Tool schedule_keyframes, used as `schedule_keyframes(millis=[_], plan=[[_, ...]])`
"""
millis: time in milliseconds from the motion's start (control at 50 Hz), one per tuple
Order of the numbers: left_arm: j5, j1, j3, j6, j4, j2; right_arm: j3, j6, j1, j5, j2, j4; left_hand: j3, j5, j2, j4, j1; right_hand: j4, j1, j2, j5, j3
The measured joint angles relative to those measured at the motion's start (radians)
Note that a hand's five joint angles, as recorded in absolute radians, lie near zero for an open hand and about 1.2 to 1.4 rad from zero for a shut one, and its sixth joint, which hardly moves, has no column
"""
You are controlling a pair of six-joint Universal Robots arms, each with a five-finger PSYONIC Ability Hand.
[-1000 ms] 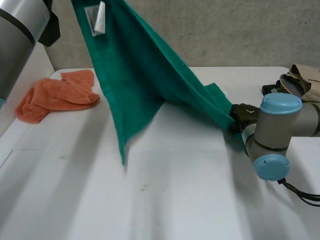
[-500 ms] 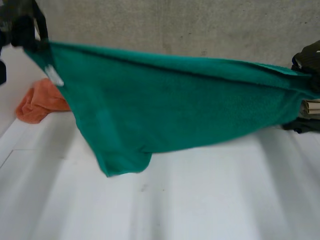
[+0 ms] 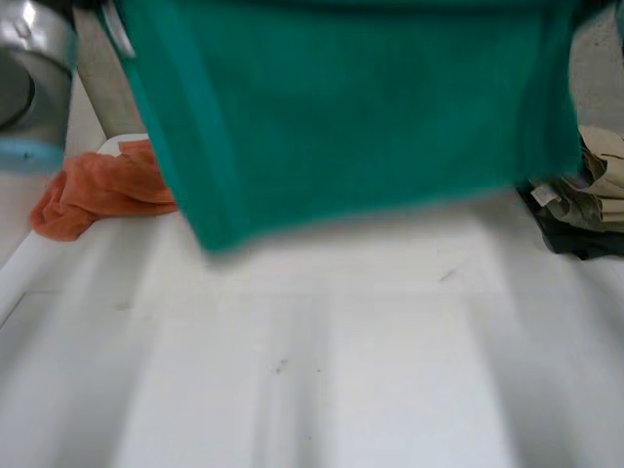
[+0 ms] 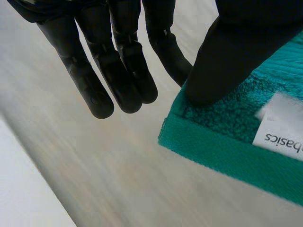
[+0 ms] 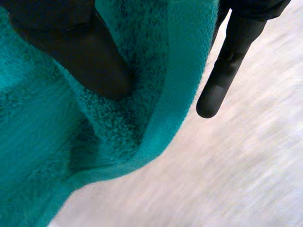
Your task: Fold the laundry.
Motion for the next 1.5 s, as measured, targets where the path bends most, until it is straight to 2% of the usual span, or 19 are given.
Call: schedule_keyframes(millis=[100, 180, 260, 380, 540, 600, 640, 660, 740, 780, 820, 840, 880, 1020, 1060, 1180, 1280, 1400, 1500], plan=[[-0.066, 0.0, 0.07, -0.072, 0.198, -0.008, 0.041, 0.113, 0.011, 0.023, -0.035, -0.281, 0.0, 0.0, 0.0, 0.0, 0.0, 0.0, 0.0, 0.0, 0.0, 0.0], [-0.092, 0.0, 0.048, -0.093, 0.215, -0.009, 0.128, 0.133, 0.011, 0.017, -0.065, -0.351, 0.0, 0.0, 0.0, 0.0, 0.0, 0.0, 0.0, 0.0, 0.0, 0.0], [-0.098, -0.002, -0.047, -0.096, 0.168, -0.01, 0.212, 0.131, 0.013, -0.012, -0.06, -0.306, 0.0, 0.0, 0.0, 0.0, 0.0, 0.0, 0.0, 0.0, 0.0, 0.0], [-0.09, -0.007, -0.282, -0.089, 0.111, -0.005, 0.328, 0.116, 0.016, -0.074, 0.019, -0.118, 0.0, 0.0, 0.0, 0.0, 0.0, 0.0, 0.0, 0.0, 0.0, 0.0], [-0.058, -0.021, -0.588, -0.073, 0.103, 0.006, 0.497, 0.032, 0.057, -0.083, 0.127, 0.047, 0.0, 0.0, 0.0, 0.0, 0.0, -0.039, -0.006, -0.032, -0.03, -0.033], [-0.044, -0.022, -0.652, -0.064, 0.106, 0.014, 0.553, 0.004, 0.07, -0.077, 0.139, 0.064, 0.0, 0.0, 0.0, 0.0, 0.0, -0.148, -0.07, -0.136, -0.135, -0.142], [-0.018, -0.02, -0.728, -0.042, 0.109, 0.041, 0.63, -0.018, 0.078, -0.062, 0.136, 0.069, 0.0, 0.0, 0.0, 0.0, 0.0, -0.476, -0.417, -0.482, -0.476, -0.47], [-0.01, -0.019, -0.746, -0.035, 0.11, 0.051, 0.649, -0.021, 0.079, -0.057, 0.131, 0.067, 0.0, 0.0, 0.0, 0.0, 0.0, -0.551, -0.491, -0.554, -0.554, -0.544], [0.02, -0.015, -0.819, -0.004, 0.11, 0.119, 0.719, -0.024, 0.079, -0.039, 0.094, 0.057, 0.0, 0.0, 0.0, 0.0, 0.0, -0.686, -0.603, -0.672, -0.699, -0.679], [0.032, -0.015, -0.849, 0.005, 0.11, 0.157, 0.751, -0.024, 0.079, -0.035, 0.066, 0.051, 0.0, 0.0, 0.0, 0.0, 0.0, -0.642, -0.568, -0.628, -0.643, -0.635], [0.043, -0.016, -0.879, 0.012, 0.109, 0.195, 0.78, -0.026, 0.078, -0.037, 0.039, 0.045, 0.0, 0.0, 0.0, 0.0, 0.0, -0.42, -0.326, -0.38, -0.41, -0.413], [0.047, -0.016, -0.891, 0.013, 0.109, 0.211, 0.796, -0.027, 0.078, -0.039, 0.025, 0.038, 0.0, 0.0, 0.0, 0.0, 0.0, -0.218, -0.135, -0.19, -0.209, -0.209], [0.055, -0.016, -0.923, 0.016, 0.107, 0.25, 0.831, -0.032, 0.077, -0.048, 0.001, 0.02, 0.0, 0.0, 0.0, 0.0, 0.0, -0.043, 0.02, -0.015, -0.04, -0.039], [0.059, -0.013, -1.007, 0.02, 0.092, 0.345, 0.971, -0.077, 0.069, -0.071, -0.064, -0.061, 0.0, 0.0, 0.0, 0.0, 0.0, -0.003, 0.02, 0.002, -0.027, -0.01], [0.06, -0.005, -1.051, 0.031, 0.065, 0.4, 1.063, -0.118, 0.055, -0.073, -0.142, -0.091, 0.0, 0.0, 0.0, 0.0, 0.0, -0.003, 0.02, 0.002, -0.027, -0.01], [0.081, 0.045, -1.176, 0.142, -0.08, 0.576, 1.28, -0.251, 0.002, -0.072, -0.369, -0.08, 0.0, 0.0, 0.0, 0.0, 0.0, -0.003, 0.02, 0.002, -0.027, -0.01], [0.115, 0.132, -1.276, 0.341, -0.309, 0.737, 1.42, -0.431, -0.079, -0.072, -0.526, 0.132, 0.0, 0.0, 0.0, 0.0, 0.0, -0.003, 0.02, 0.002, -0.027, -0.01], [0.177, 0.227, -1.342, 0.552, -0.554, 0.815, 1.454, -0.513, -0.164, -0.095, -0.571, 0.284, 0.0, 0.0, 0.0, 0.0, 0.0, -0.002, 0.02, 0.002, -0.027, -0.002], [0.255, 0.247, -1.335, 0.614, -0.557, 0.76, 1.407, -0.405, -0.162, -0.112, -0.526, 0.19, 0.0, 0.0, 0.0, 0.0, 0.0, -0.002, 0.02, 0.002, -0.027, -0.002]])
